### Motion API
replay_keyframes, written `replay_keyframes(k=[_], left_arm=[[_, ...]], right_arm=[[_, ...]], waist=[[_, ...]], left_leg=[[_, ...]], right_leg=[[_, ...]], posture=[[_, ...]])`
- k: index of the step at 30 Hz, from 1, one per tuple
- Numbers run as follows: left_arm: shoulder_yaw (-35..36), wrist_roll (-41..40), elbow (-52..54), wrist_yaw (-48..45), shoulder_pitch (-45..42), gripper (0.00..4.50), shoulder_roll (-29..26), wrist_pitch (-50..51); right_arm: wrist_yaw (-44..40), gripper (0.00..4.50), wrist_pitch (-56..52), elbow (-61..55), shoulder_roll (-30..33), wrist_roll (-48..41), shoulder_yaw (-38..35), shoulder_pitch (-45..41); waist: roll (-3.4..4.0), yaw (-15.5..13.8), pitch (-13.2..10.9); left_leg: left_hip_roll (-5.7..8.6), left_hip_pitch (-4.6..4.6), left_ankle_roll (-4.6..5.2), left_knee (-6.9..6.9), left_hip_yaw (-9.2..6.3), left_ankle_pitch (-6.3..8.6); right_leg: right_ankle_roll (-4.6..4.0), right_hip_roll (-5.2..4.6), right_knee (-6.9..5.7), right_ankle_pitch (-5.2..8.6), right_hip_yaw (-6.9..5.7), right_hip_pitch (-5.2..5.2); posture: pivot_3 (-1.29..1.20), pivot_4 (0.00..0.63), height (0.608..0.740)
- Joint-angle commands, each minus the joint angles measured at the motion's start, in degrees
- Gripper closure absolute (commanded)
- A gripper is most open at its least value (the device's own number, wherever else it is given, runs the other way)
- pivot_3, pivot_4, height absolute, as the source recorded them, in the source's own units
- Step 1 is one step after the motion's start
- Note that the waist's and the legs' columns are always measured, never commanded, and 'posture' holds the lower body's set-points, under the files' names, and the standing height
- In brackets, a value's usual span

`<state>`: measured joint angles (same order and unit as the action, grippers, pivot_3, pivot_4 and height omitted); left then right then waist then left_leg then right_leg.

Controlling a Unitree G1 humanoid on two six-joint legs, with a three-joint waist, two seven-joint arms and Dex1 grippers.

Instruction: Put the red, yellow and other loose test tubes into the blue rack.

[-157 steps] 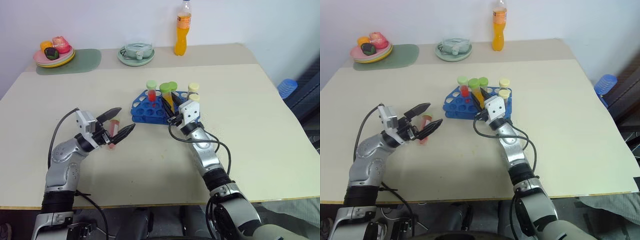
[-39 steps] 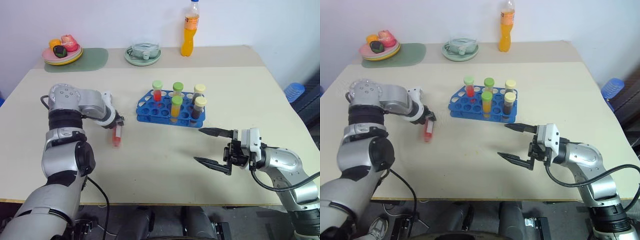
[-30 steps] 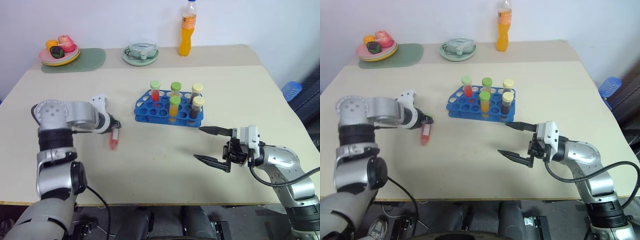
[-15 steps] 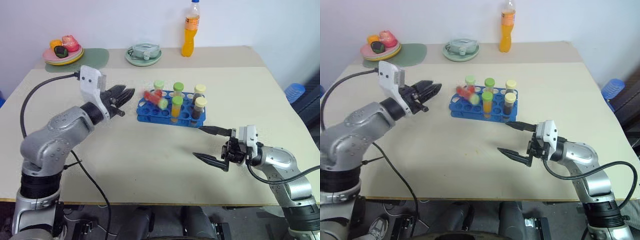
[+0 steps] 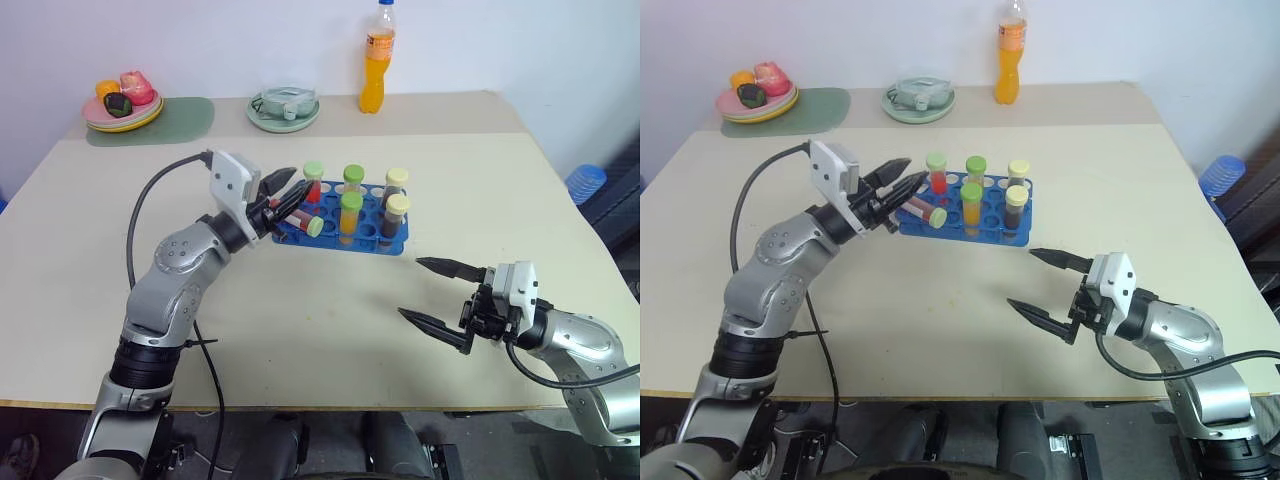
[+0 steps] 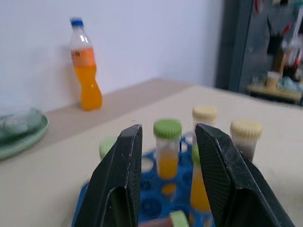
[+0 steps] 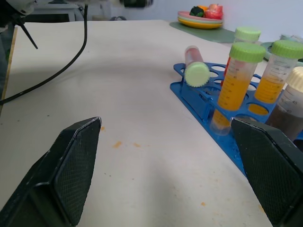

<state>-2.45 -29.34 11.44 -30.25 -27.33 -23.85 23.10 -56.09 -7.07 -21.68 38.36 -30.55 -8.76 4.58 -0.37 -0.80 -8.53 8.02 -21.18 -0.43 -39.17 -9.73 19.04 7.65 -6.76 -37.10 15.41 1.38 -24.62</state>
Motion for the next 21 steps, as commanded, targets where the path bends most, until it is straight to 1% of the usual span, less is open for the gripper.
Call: replay_keyframes(k=[1,2,4,5,7,14,21], left_arm=[[2.3,-5.2,0.9,-4.2,0.1,2.74,-2.5,7.1],[2.2,-7.0,1.0,-6.3,0.9,2.74,-4.5,11.0],[1.1,-9.6,2.0,-11.8,3.9,2.74,-10.2,17.8],[1.6,-11.8,2.3,-13.3,5.3,2.74,-11.9,21.2],[2.1,-12.2,2.1,-15.1,7.0,2.74,-13.7,22.2],[1.1,-7.0,-0.8,-11.8,7.3,2.74,-12.5,23.1],[0.6,-3.7,-2.3,-13.8,8.0,2.74,-13.6,22.2]], right_arm=[[1.7,0.00,0.1,-3.2,-0.4,-0.2,-1.3,0.6],[2.1,0.00,-0.1,-3.6,-0.5,-0.2,-1.2,0.8],[2.8,0.00,-0.3,-4.3,-0.5,-0.4,-1.3,1.4],[3.0,0.00,-0.3,-4.5,-0.4,-0.5,-1.4,1.7],[3.4,0.00,-0.2,-4.9,-0.4,-0.5,-1.5,2.3],[4.0,0.00,0.0,-5.2,-0.5,-0.6,-1.7,3.4],[4.2,0.00,0.5,-5.0,-0.7,-0.5,-1.7,4.1]], waist=[[-0.01,0.0,0.0],[0.00,0.0,0.0],[0.02,0.3,0.0],[0.04,0.5,0.0],[0.06,0.4,0.0],[0.02,-1.0,0.0],[0.03,-1.3,0.0]], left_leg=[[0.00,0.00,0.00,0.00,-0.01,0.00],[0.00,-0.01,0.00,0.00,-0.01,0.00],[0.00,0.02,0.00,0.02,-0.01,0.00],[-0.02,0.04,0.00,0.07,0.00,0.00],[-0.03,0.05,0.00,0.11,-0.01,0.00],[0.04,0.05,0.03,0.01,-0.06,0.01],[0.02,0.05,0.02,0.03,-0.05,0.01]], right_leg=[[0.00,0.00,0.00,0.00,0.00,0.00],[0.00,0.00,0.00,0.00,0.00,0.00],[0.00,0.01,-0.03,0.00,0.00,-0.01],[0.00,0.02,-0.03,0.00,0.02,-0.04],[-0.01,0.06,-0.04,0.01,0.03,-0.05],[-0.01,0.04,0.03,0.00,-0.02,0.07],[-0.01,0.05,0.03,0.00,-0.01,0.04]], posture=[[0.00,0.150,0.740],[0.00,0.150,0.740],[0.00,0.150,0.740],[0.00,0.150,0.740],[0.00,0.150,0.740],[0.00,0.150,0.740],[0.00,0.150,0.740]])
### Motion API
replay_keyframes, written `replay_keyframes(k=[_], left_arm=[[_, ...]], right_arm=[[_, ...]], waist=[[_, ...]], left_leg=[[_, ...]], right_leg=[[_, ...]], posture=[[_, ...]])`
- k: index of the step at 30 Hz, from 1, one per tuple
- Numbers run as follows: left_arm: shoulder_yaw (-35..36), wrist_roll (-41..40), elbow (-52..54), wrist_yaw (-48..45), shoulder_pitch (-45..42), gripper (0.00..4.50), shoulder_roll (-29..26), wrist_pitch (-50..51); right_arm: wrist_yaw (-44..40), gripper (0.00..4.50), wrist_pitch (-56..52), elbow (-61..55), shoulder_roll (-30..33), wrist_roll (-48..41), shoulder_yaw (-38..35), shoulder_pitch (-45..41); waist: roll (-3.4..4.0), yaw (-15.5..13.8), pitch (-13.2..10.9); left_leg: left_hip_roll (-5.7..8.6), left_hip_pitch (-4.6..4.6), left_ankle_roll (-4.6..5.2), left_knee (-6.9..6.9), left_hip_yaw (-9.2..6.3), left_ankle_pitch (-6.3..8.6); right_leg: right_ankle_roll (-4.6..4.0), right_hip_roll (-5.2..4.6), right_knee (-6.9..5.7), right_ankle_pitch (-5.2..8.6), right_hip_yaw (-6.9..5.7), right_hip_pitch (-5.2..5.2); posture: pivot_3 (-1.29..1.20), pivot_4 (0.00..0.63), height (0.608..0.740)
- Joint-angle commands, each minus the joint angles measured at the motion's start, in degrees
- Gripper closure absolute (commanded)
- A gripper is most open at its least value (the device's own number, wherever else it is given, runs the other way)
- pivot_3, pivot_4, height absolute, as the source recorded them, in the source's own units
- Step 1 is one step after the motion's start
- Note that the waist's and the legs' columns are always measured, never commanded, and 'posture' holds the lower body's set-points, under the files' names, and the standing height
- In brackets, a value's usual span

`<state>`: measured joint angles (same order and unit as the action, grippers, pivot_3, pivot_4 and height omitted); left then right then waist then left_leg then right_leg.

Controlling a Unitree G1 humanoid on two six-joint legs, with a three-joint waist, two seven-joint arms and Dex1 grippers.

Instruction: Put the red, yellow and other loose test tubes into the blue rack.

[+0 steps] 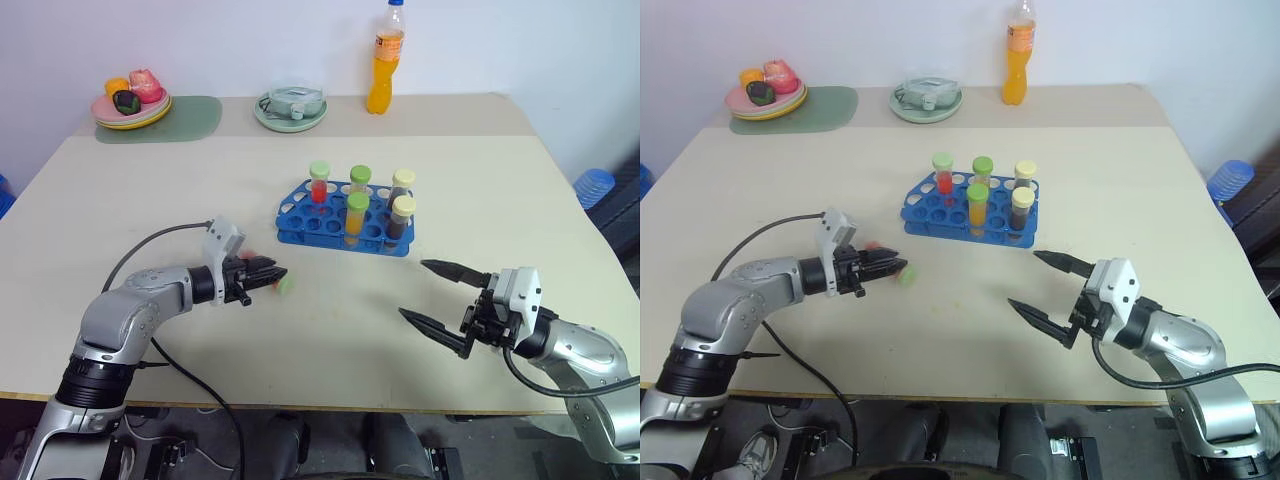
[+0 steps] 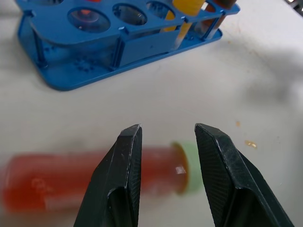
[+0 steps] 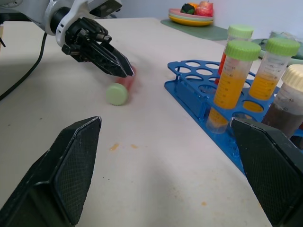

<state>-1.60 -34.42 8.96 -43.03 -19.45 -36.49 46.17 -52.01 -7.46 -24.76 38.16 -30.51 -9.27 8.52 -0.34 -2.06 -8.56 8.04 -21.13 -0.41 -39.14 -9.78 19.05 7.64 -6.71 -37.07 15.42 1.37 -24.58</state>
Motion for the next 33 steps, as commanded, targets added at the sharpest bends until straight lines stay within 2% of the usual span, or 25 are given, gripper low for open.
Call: replay_keyframes(k=[1,5,12,18,21,25,28,31,33], left_arm=[[-0.2,1.6,-0.1,-1.3,0.2,2.74,-1.1,-0.8],[-0.4,2.8,-1.2,-2.7,0.8,2.74,-1.8,-0.7],[-2.7,8.8,-3.0,-5.4,2.0,2.74,-3.4,-7.9],[-2.0,13.9,-3.6,-11.2,0.5,2.74,-5.0,-22.4],[-2.7,17.2,-4.7,-11.5,-0.7,2.74,-6.3,-24.5],[-5.1,20.5,-1.2,-12.5,-7.0,2.74,-9.0,-20.4],[-7.5,20.3,-1.0,-17.1,-12.5,2.74,-11.0,-17.2],[-15.8,28.1,-4.5,-24.4,-18.4,2.74,-15.2,-19.8],[-19.7,30.9,-7.9,-28.7,-23.4,2.74,-15.8,-20.2]], right_arm=[[0.2,0.00,0.9,-1.9,-0.5,-0.5,-1.1,0.2],[0.3,0.00,1.0,-1.9,-0.8,-0.4,-1.0,0.2],[0.7,0.00,1.0,-1.6,-1.5,0.2,-0.5,-0.6],[0.9,0.00,0.8,-1.3,-1.5,0.2,-0.5,-1.4],[1.0,0.00,0.7,-1.1,-1.5,0.2,-0.5,-1.8],[1.2,0.00,1.0,-0.8,-1.8,0.7,0.0,-2.3],[1.4,0.00,1.0,-0.4,-2.1,1.1,0.5,-3.1],[1.5,0.00,0.9,-0.1,-2.2,1.3,1.0,-3.8],[1.5,0.00,0.9,0.1,-2.3,1.4,1.4,-4.3]], waist=[[0.00,0.0,0.0],[0.01,-0.1,0.0],[0.07,-0.1,0.0],[0.04,-0.1,0.0],[0.04,-0.1,0.0],[0.00,-0.2,0.0],[-0.01,-0.1,0.0],[0.00,0.1,0.0],[0.02,0.1,0.0]], left_leg=[[0.00,0.00,0.00,0.00,0.00,0.00],[0.00,0.01,0.00,0.00,0.00,0.00],[0.00,0.13,0.00,0.04,0.02,0.00],[-0.01,0.15,0.00,0.04,0.02,0.00],[-0.01,0.14,0.00,0.05,0.02,0.00],[0.00,0.11,0.01,0.03,0.01,0.01],[0.01,0.08,0.03,0.02,0.01,0.02],[0.00,0.07,0.03,0.05,0.02,0.02],[-0.01,0.09,0.03,0.08,0.04,0.02]], right_leg=[[0.00,0.00,0.00,0.00,0.00,0.00],[0.00,-0.01,0.00,0.00,0.00,0.01],[0.00,-0.01,0.00,0.00,0.01,0.11],[0.00,-0.02,0.01,0.00,0.01,0.12],[0.00,-0.04,0.03,0.00,0.01,0.12],[0.00,-0.01,0.02,0.00,0.00,0.12],[0.00,-0.02,0.03,0.00,0.00,0.10],[0.00,0.00,0.00,0.00,0.00,0.05],[0.00,0.03,0.01,0.00,0.01,0.03]], posture=[[0.00,0.150,0.740],[0.00,0.150,0.740],[0.00,0.150,0.740],[0.00,0.150,0.740],[0.00,0.150,0.740],[0.00,0.150,0.740],[0.00,0.150,0.740],[0.00,0.150,0.740],[0.00,0.150,0.740]])
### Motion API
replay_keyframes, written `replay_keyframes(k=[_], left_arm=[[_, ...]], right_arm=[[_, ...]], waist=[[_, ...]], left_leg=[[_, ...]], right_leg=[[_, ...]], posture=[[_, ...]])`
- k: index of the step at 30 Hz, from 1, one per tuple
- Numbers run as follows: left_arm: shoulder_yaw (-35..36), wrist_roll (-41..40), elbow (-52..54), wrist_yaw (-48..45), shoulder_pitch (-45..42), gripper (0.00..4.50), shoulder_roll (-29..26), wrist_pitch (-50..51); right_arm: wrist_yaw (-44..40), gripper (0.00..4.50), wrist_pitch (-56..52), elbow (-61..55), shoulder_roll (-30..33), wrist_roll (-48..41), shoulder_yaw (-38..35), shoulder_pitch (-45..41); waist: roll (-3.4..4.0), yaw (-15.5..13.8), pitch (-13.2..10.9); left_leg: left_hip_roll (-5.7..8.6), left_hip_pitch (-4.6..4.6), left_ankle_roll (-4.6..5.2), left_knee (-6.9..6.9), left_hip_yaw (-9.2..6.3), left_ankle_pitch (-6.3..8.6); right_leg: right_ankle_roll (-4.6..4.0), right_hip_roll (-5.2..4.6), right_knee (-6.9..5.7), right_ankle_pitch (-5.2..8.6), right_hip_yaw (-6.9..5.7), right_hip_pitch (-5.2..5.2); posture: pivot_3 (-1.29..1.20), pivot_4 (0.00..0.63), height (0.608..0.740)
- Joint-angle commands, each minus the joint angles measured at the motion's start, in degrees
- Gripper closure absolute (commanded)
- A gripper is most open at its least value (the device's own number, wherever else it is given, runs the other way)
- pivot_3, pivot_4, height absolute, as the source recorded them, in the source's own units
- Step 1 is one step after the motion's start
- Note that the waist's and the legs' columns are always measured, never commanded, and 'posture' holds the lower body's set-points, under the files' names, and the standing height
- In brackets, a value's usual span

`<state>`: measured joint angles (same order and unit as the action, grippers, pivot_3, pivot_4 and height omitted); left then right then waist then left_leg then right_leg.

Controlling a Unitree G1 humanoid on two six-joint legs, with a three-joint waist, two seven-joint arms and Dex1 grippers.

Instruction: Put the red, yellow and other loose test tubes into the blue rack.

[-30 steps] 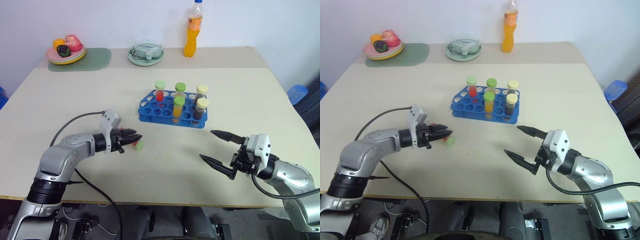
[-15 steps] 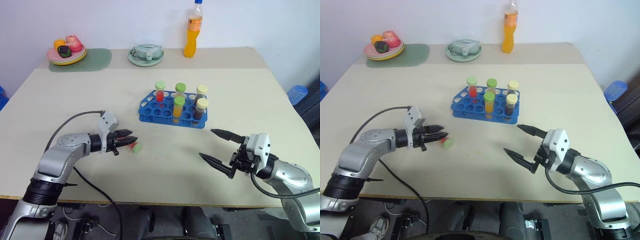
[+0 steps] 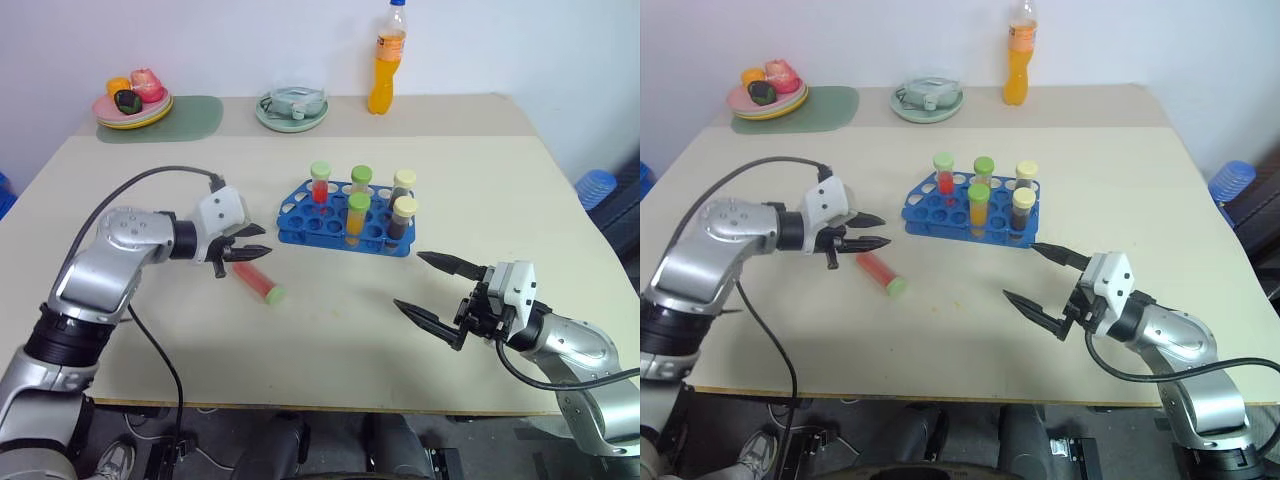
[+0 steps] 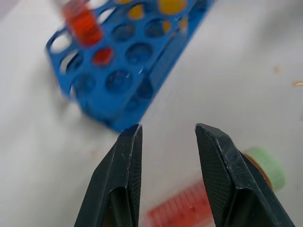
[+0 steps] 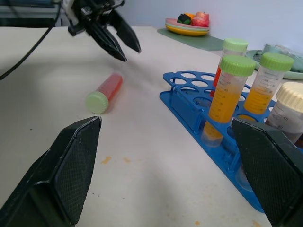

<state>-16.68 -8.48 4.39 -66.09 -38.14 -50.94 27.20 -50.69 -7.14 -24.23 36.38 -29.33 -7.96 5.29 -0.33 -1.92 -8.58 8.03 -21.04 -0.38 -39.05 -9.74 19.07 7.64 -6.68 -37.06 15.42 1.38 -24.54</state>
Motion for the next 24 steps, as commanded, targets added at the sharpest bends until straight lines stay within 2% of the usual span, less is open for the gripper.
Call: replay_keyframes(k=[1,10,13,18,24], left_arm=[[-6.0,6.1,-5.3,-7.4,-7.4,2.74,-1.1,-1.2],[-16.4,16.8,-20.0,-19.7,-22.6,2.74,3.0,-4.9],[-18.2,19.0,-24.3,-22.9,-25.2,2.74,4.7,-10.4],[-20.5,19.1,-29.3,-26.4,-28.5,2.74,7.1,-15.9],[-25.2,16.8,-32.0,-26.4,-30.1,2.74,5.9,-28.9]], right_arm=[[0.2,0.00,0.6,-0.3,-0.6,0.2,0.3,-1.3],[1.1,0.00,0.4,-0.9,-1.2,0.5,0.4,-1.4],[1.6,0.00,0.4,-1.7,-1.4,0.5,0.2,-0.2],[1.8,0.00,1.2,-2.7,-1.6,0.7,-0.2,2.0],[-0.9,0.00,1.5,-4.4,-0.6,-1.0,-1.0,5.4]], waist=[[0.00,-0.1,0.0],[-0.07,-0.2,-0.1],[-0.10,-0.1,-0.1],[-0.11,-0.1,-0.1],[-0.14,0.1,-0.1]], left_leg=[[0.00,-0.01,0.00,0.00,-0.01,0.00],[0.02,-0.14,0.02,-0.07,-0.02,0.00],[0.02,-0.22,0.02,-0.10,-0.03,0.00],[0.02,-0.25,0.02,-0.11,-0.03,0.00],[0.01,-0.25,0.02,-0.11,-0.03,0.00]], right_leg=[[0.00,0.01,-0.02,0.00,-0.01,0.00],[0.01,0.06,0.00,0.00,-0.06,-0.08],[0.01,0.06,-0.01,0.00,-0.07,-0.14],[0.01,0.06,-0.01,0.00,-0.07,-0.16],[0.02,0.05,-0.04,0.00,-0.07,-0.17]], posture=[[0.00,0.150,0.740],[0.00,0.150,0.740],[0.00,0.150,0.740],[0.00,0.150,0.740],[0.00,0.150,0.740]])
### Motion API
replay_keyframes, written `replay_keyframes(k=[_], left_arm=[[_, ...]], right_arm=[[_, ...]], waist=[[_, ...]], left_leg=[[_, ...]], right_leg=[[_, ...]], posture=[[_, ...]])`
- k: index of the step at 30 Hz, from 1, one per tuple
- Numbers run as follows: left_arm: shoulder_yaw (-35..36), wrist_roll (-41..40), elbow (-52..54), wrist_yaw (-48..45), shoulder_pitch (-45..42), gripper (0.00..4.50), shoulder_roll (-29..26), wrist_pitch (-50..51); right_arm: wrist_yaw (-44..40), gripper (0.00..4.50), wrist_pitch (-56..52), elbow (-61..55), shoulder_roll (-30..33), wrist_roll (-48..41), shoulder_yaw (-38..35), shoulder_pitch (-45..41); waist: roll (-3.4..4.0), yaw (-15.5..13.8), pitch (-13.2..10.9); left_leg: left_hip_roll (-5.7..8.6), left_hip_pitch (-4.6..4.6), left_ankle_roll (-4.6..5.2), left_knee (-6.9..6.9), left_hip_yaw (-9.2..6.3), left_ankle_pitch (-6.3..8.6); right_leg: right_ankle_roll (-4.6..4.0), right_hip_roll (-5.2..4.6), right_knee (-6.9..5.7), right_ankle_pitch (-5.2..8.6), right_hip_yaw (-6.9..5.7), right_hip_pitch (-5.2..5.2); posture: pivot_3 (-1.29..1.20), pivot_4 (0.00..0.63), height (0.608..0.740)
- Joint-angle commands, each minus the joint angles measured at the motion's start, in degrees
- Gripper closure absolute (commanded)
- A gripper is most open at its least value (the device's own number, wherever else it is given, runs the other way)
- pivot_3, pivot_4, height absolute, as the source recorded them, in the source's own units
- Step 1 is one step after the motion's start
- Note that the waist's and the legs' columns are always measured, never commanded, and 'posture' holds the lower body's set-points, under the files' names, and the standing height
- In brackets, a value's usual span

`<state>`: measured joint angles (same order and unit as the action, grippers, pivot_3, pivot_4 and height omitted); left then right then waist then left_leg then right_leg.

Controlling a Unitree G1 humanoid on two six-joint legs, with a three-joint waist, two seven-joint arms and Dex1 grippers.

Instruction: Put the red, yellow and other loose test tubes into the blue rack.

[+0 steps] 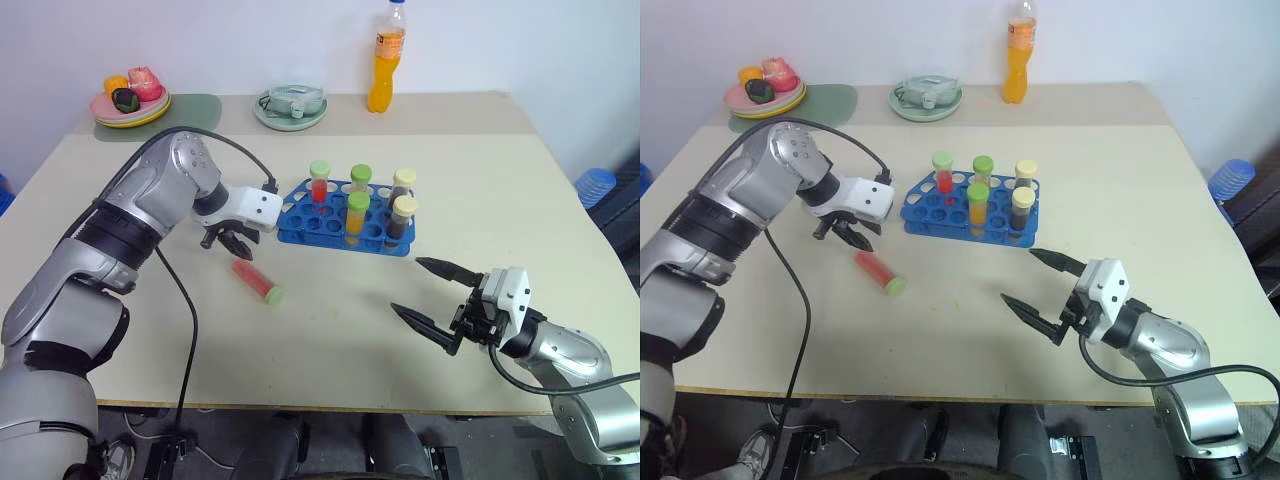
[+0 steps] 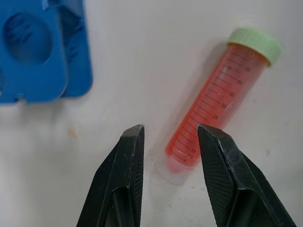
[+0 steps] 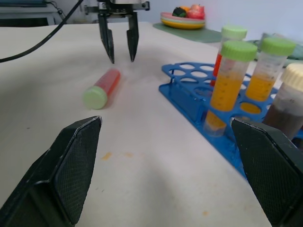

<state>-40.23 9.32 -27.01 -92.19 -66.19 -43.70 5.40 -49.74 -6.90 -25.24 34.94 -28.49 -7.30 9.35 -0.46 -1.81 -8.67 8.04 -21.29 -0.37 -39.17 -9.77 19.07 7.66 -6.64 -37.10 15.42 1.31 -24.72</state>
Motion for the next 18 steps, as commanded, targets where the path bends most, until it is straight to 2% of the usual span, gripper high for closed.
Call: replay_keyframes(k=[1,10,18], left_arm=[[-2.1,-0.8,-1.2,-0.3,-2.1,2.74,-1.4,-9.4],[-4.5,-0.7,-0.7,-0.3,-1.0,2.74,-0.9,-16.7],[-7.5,-2.2,3.6,-0.3,-0.7,2.74,-1.7,-13.5]], right_arm=[[-2.1,0.00,1.2,-3.6,1.0,-1.9,-1.7,1.7],[-1.0,0.00,0.5,-4.8,0.6,-1.6,-1.5,1.6],[0.1,0.00,-0.7,-5.4,1.0,-1.8,-1.4,0.4]], waist=[[-0.01,0.0,0.0],[-0.07,0.3,0.0],[-0.07,1.1,0.0]], left_leg=[[0.00,0.00,0.00,0.00,0.00,0.00],[0.00,-0.01,0.00,-0.03,0.00,0.00],[0.00,-0.01,0.00,-0.03,-0.02,0.00]], right_leg=[[0.00,0.00,0.00,0.00,0.00,0.00],[0.00,0.00,-0.01,0.00,0.00,0.00],[0.01,0.01,-0.04,0.00,-0.01,0.00]], posture=[[0.00,0.150,0.740],[0.00,0.150,0.740],[0.00,0.150,0.740]])
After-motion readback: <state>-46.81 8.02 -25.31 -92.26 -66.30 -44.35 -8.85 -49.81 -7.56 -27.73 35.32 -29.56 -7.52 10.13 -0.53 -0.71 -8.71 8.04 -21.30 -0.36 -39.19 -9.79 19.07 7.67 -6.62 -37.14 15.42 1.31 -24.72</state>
